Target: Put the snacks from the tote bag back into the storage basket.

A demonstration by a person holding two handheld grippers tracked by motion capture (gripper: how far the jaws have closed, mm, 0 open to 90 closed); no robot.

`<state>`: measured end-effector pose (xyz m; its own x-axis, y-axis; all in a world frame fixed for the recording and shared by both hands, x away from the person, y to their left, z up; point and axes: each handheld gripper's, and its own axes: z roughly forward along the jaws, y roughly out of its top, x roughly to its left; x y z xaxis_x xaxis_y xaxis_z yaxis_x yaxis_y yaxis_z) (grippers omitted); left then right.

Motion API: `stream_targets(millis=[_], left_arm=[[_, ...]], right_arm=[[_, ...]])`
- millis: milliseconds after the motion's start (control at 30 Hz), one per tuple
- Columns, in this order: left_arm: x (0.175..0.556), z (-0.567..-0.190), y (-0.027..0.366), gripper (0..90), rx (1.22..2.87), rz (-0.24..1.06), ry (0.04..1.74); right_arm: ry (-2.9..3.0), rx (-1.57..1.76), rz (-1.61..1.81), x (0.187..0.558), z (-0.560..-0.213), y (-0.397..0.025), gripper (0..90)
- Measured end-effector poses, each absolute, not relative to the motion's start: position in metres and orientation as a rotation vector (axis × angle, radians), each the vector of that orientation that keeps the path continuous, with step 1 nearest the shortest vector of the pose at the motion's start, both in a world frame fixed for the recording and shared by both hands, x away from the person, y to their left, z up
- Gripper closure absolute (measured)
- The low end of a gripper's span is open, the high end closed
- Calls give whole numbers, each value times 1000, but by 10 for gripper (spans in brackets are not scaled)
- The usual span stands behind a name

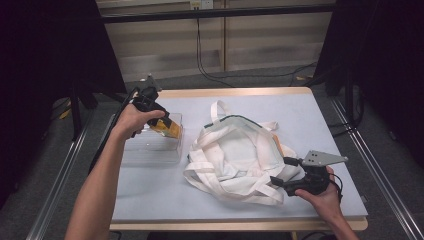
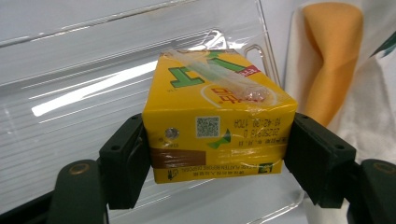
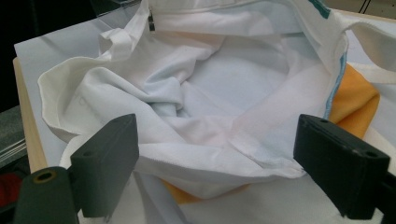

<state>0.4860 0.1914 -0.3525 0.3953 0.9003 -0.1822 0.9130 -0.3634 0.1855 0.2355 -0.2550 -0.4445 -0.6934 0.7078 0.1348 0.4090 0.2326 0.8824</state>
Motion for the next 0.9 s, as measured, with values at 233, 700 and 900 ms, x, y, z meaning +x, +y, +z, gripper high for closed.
stream_targets(millis=[233,700,900], left_arm=[[492,-354,181,276,2405,-63,1622],[505,-357,176,273,2321,-34,1677],[506,-358,173,269,2277,-7,1691]], right_arm=[[2218,1042,1444,236,-445,-255,142],[2217,1042,1455,237,-445,-255,142],[2225,1044,1452,237,-446,-255,141]])
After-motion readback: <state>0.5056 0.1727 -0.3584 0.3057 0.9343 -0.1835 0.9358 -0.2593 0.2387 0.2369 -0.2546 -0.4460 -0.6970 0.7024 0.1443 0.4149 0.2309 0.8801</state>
